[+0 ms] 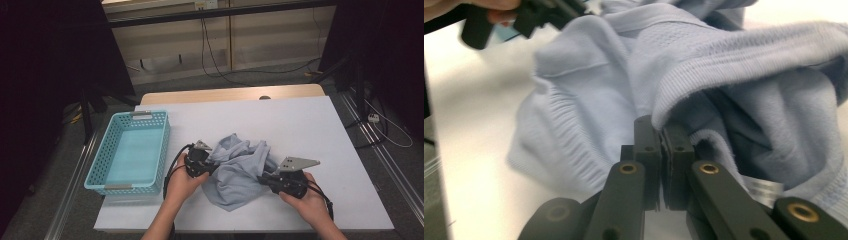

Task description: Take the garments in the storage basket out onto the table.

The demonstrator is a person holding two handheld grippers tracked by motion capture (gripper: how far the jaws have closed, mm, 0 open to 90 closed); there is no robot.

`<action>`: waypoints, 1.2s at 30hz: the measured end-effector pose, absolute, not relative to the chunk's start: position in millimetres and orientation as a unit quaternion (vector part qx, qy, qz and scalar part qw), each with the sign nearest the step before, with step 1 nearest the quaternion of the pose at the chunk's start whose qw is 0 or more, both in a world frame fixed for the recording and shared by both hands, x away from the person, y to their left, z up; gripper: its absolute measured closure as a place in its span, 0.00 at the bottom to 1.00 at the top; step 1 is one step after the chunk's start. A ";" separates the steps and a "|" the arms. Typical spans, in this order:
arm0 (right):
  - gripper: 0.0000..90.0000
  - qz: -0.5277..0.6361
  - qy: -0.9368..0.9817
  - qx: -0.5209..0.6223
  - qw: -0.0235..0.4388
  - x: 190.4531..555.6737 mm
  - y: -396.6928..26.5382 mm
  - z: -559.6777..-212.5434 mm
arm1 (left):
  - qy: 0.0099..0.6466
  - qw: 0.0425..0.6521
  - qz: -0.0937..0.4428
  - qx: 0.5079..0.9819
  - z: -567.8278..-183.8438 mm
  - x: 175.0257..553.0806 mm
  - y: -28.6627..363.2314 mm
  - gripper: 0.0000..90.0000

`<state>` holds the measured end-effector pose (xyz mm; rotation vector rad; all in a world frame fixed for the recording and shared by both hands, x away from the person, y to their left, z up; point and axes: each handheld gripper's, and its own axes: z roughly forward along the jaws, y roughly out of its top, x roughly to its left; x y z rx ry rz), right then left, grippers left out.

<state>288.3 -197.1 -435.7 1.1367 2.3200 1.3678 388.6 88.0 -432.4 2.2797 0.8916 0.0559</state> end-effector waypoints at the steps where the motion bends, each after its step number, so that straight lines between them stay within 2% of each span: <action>1: 0.98 0.462 0.792 0.386 0.108 285.7 -196.8 -435.5 | 0.343 0.340 0.021 0.876 -432.5 388.4 87.9 0.92; 8: 0.98 0.438 0.801 0.397 0.096 282.3 -189.6 -454.4 | 0.340 0.338 0.026 0.877 -432.4 386.5 87.1 0.92; 13: 0.94 0.443 0.796 0.398 0.111 282.6 -190.0 -453.8 | 0.340 0.341 0.021 0.876 -432.8 387.4 88.0 0.92; 14: 0.89 0.446 0.793 0.400 0.111 283.9 -191.9 -453.5 | 0.339 0.341 0.021 0.877 -432.7 387.5 88.1 0.92; 16: 0.85 0.447 0.794 0.396 0.115 284.4 -193.1 -451.6 | 0.338 0.341 0.021 0.877 -432.7 387.6 88.1 0.92; 21: 0.59 0.444 0.790 0.399 0.143 284.2 -195.8 -445.0 | 0.336 0.340 0.019 0.878 -432.8 388.6 88.5 0.92; 25: 0.53 0.447 0.788 0.399 0.142 284.5 -199.6 -441.3 | 0.339 0.341 0.018 0.877 -433.1 388.9 88.8 0.92; 26: 0.47 0.447 0.787 0.400 0.144 285.1 -203.4 -439.6 | 0.339 0.342 0.017 0.876 -433.4 389.4 89.3 0.92; 29: 0.39 0.448 0.782 0.405 0.152 285.5 -208.2 -434.9 | 0.339 0.341 0.018 0.877 -433.2 389.2 88.9 0.92; 36: 0.36 0.454 0.766 0.422 0.170 290.5 -223.1 -423.9 | 0.341 0.342 0.015 0.876 -433.7 389.6 89.4 0.92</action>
